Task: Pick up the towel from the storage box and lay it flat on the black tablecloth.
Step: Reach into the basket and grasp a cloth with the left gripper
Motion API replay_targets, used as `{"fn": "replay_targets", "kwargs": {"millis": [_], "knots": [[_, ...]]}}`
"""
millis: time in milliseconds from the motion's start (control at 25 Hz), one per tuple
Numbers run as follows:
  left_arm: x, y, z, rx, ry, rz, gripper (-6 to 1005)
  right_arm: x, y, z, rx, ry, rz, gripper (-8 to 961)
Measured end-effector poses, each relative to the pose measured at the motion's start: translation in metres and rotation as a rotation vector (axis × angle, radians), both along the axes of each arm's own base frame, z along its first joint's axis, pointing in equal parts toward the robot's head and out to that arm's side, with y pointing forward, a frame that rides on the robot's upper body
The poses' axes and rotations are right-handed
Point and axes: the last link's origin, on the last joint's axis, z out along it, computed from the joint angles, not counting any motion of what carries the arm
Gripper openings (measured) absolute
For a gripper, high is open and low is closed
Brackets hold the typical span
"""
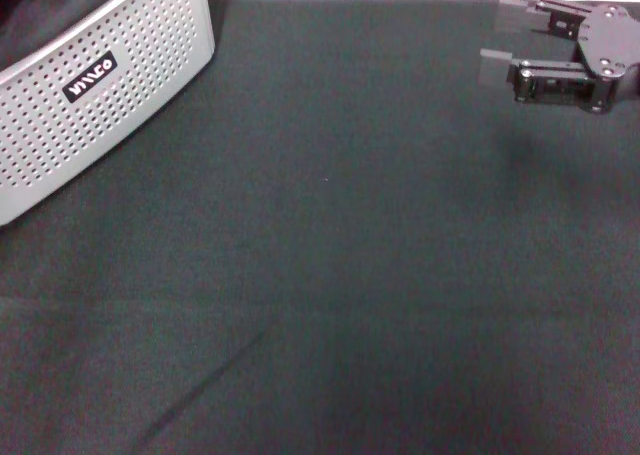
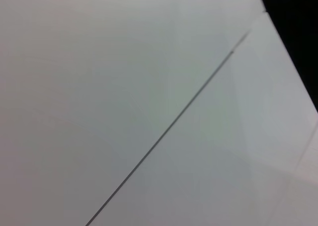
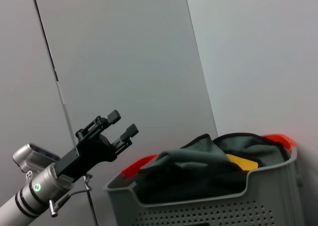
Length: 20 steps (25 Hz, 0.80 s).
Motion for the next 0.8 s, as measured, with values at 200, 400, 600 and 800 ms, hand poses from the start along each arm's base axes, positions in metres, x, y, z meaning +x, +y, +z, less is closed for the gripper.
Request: {"fn": "replay_targets", "kwargs": {"millis": [200,400,600,800], "knots": [[-0.005,0.002,0.004,-0.061,-0.054,0.049,669,0.001,-0.002,-0.004,-0.015,-0.005,-0.003,857],[-0.006,0.006,0.007,-0.109,-0.110,0.078,669,0.001,-0.004,-0.004,-0.023,-0.004,0.000,857],[-0.001,0.011,0.010,-0.161,-0.110,0.097,669,0.002,-0.004,-0.004,-0.021,-0.002,-0.001,857],[0.003,0.017,0.010,-0.209,-0.101,0.124,669,0.003,-0.004,-0.004,-0.019,-0.001,-0.003,857]]}}
